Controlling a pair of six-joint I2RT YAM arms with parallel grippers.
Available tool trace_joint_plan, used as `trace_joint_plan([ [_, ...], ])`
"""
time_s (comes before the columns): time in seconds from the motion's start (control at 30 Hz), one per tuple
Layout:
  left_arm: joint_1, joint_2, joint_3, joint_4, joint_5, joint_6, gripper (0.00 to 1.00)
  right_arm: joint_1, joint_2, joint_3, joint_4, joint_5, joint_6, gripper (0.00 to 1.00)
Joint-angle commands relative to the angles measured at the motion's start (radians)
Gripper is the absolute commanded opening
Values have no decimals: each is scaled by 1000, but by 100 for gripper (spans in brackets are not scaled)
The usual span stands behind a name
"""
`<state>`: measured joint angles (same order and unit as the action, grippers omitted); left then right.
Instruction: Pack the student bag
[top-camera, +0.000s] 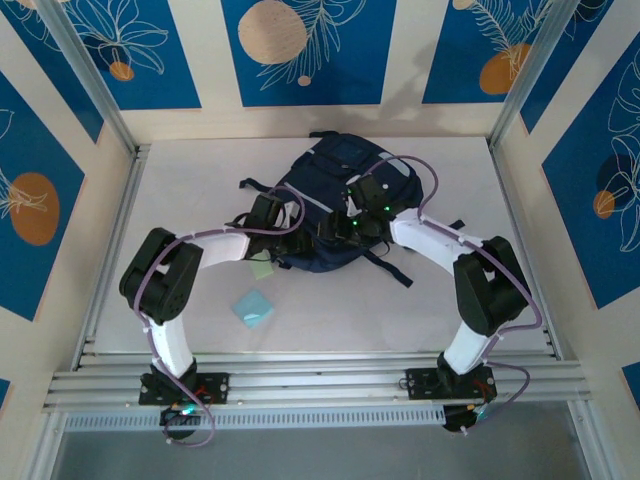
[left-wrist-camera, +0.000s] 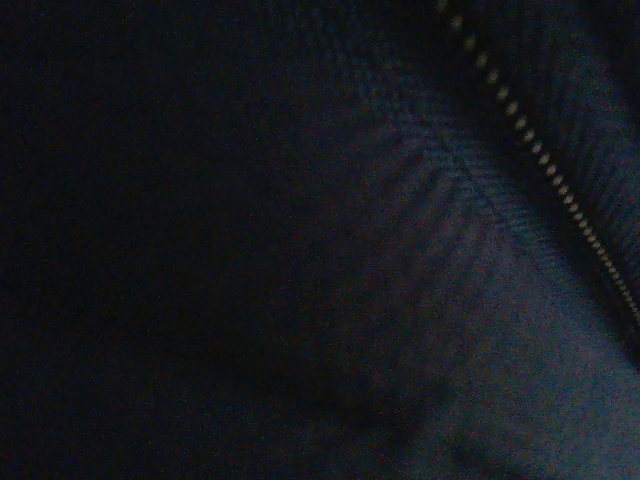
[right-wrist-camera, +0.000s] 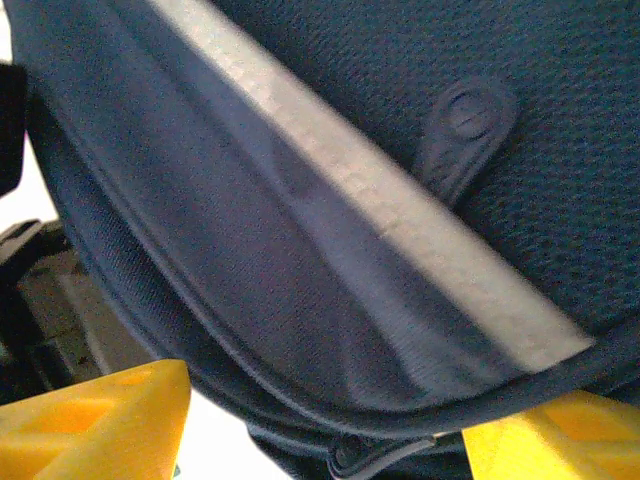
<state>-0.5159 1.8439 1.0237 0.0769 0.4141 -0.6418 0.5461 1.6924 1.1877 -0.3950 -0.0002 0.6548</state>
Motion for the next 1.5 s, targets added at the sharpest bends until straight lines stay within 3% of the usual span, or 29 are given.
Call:
trace_joint_plan([
  [0.0, -38, 15, 37, 70, 48, -7, 24, 29, -39, 29, -31, -67, -30, 70],
  [0.23, -25, -15, 41, 19, 42, 18, 32, -31, -88, 27, -102, -1, -98, 71],
  [0.53, -16, -158, 72, -303, -62, 243, 51, -162, -122, -10, -15, -38, 43, 65],
  [0.77, -31, -249, 86, -418, -106, 279, 55, -186, -47, -37, 70, -71, 204, 62],
  [1.07, -124, -286, 156, -391, -171, 315, 56, -167, 41, -31, 109, -74, 276, 61],
  [1.13, -144, -278, 167, -374, -172, 328, 57, -167, 50, -31, 134, -91, 290, 46],
  [1.2, -159, -260, 177, -351, -157, 341, 57, -170, 49, -34, 161, -116, 302, 19],
  [1.27, -169, -238, 196, -348, -151, 350, 57, -173, 34, -36, 182, -131, 310, 0],
  [1.47, -184, -165, 236, -332, -174, 393, 59, -191, -22, -40, 188, -155, 332, 0],
])
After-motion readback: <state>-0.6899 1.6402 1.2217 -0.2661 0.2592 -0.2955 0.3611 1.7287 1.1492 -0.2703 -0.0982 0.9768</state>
